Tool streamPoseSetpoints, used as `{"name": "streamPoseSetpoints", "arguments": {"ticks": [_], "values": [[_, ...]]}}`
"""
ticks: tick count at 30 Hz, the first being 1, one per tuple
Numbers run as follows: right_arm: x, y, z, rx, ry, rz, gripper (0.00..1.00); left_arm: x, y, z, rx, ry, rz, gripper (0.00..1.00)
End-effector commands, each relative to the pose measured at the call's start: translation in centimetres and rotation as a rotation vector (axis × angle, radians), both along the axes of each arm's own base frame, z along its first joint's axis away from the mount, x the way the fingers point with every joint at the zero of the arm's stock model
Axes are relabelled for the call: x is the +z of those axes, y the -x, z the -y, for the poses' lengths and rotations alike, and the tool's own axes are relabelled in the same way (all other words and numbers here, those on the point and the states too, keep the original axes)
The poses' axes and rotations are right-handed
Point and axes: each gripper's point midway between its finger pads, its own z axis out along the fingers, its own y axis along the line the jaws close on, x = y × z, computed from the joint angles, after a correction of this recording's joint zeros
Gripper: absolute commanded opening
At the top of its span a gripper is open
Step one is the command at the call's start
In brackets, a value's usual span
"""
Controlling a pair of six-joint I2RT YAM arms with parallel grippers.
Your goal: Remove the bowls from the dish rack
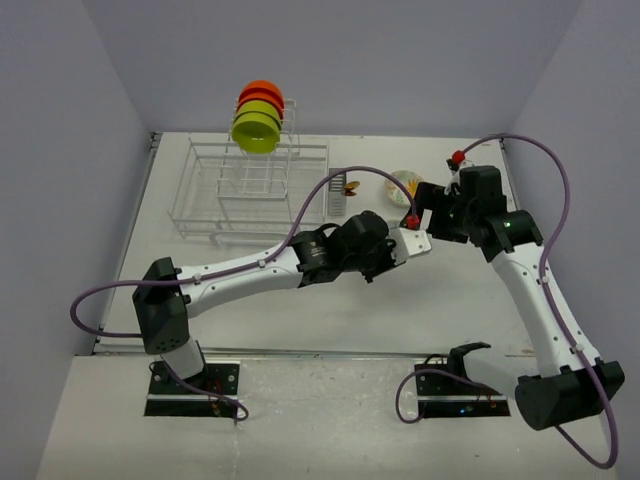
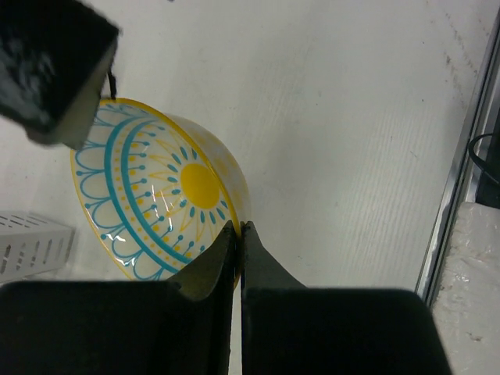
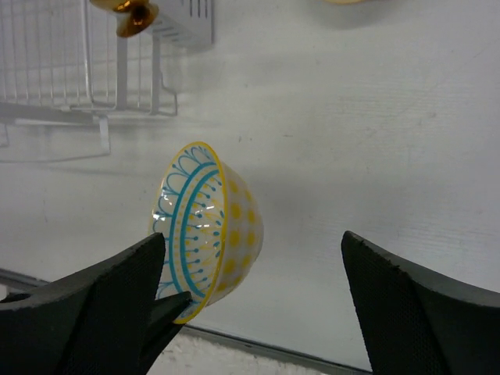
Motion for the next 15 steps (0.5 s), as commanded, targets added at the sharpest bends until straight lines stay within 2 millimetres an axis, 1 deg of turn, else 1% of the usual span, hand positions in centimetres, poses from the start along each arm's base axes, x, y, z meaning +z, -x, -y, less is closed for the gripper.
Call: {"name": "streamPoseSetpoints", "arguments": {"ticks": [1,2,3,4,5,6,8,9,10,12,13,14,15], "values": [[-1.3,0.9,-1.6,0.102,-0.003,-0.053,0.88,4.1,-0.4,1.1,-0.058,0.041,0.136,0.0],[-1.9,1.2,-2.4,0.136,-0.015,-0.072,0.84,4.0,-0.3,1.2,-0.064,0.038,0.139,0.0],[-2.5,1.2,-2.7,0.154,-0.009,-0.093,0.77,4.0,-0.2,1.2,-0.066,0.035,0.143,0.0],[-2.9,1.4,-2.9,0.165,-0.006,-0.109,0.64,4.2,-0.5,1.2,-0.051,0.031,0.156,0.0],[-3.4,1.5,-2.8,0.167,0.005,-0.12,0.6,4.3,-0.8,1.1,-0.039,0.027,0.164,0.0],[-3.6,1.5,-2.7,0.16,0.014,-0.125,0.58,4.1,-1.0,1.1,-0.032,0.022,0.165,0.0],[-4.1,1.5,-2.5,0.153,0.021,-0.125,0.56,4.4,-1.0,1.2,-0.034,0.025,0.173,0.0],[-4.2,1.5,-2.6,0.158,0.018,-0.126,0.54,4.4,-1.0,1.3,-0.035,0.027,0.175,0.0],[-4.3,1.4,-2.8,0.162,0.013,-0.125,0.46,4.6,-1.1,1.3,-0.033,0.029,0.18,0.0],[-4.7,1.4,-3.1,0.174,0.0,-0.133,0.35,4.7,-1.2,1.4,-0.029,0.031,0.183,0.0],[-4.9,1.3,-3.3,0.182,-0.007,-0.134,0.19,4.8,-1.3,1.5,-0.023,0.032,0.187,0.0],[-5.0,1.2,-3.4,0.185,-0.01,-0.134,0.08,4.9,-1.4,1.6,-0.017,0.037,0.19,0.0],[-5.0,1.0,-3.3,0.176,-0.007,-0.13,0.0,4.6,-1.5,1.7,-0.011,0.031,0.191,0.0]]}}
